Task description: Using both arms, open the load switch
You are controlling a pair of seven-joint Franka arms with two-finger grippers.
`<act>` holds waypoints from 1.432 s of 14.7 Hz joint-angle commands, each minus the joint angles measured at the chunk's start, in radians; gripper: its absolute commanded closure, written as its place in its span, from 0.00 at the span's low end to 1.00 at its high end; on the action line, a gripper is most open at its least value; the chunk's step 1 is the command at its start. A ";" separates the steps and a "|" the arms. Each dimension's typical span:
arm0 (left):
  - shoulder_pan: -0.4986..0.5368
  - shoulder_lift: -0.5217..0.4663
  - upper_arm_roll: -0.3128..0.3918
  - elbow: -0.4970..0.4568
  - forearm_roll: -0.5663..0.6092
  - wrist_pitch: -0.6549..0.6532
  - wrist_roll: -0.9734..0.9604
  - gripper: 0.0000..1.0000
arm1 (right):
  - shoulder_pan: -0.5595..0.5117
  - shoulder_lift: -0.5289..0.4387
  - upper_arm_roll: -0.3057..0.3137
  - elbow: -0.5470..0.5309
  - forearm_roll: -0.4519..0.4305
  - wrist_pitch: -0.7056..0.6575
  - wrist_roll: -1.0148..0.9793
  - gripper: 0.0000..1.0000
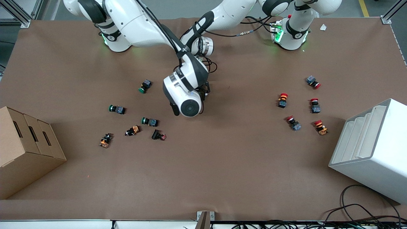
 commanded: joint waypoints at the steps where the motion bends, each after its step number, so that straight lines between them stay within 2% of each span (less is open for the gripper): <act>1: 0.009 0.070 -0.006 -0.016 -0.022 0.039 -0.058 0.00 | -0.091 -0.027 0.009 0.097 -0.023 -0.153 -0.122 0.00; 3: 0.011 0.067 -0.006 -0.016 -0.023 0.039 -0.058 0.00 | -0.157 -0.038 0.010 0.139 -0.071 -0.174 -0.237 0.00; 7: 0.014 0.056 -0.007 -0.015 -0.025 0.039 -0.058 0.00 | -0.248 -0.119 0.012 0.137 -0.269 -0.162 -0.620 0.00; 13: 0.023 0.024 -0.015 -0.013 -0.039 0.050 -0.048 0.00 | -0.467 -0.240 0.012 0.087 -0.299 -0.037 -1.183 0.00; 17: 0.032 -0.004 -0.017 -0.013 -0.060 0.067 -0.032 0.00 | -0.542 -0.298 0.012 0.087 -0.368 -0.008 -1.428 0.00; 21: 0.043 -0.044 -0.018 -0.001 -0.143 0.085 0.064 0.00 | -0.622 -0.348 0.012 0.085 -0.371 -0.019 -1.636 0.00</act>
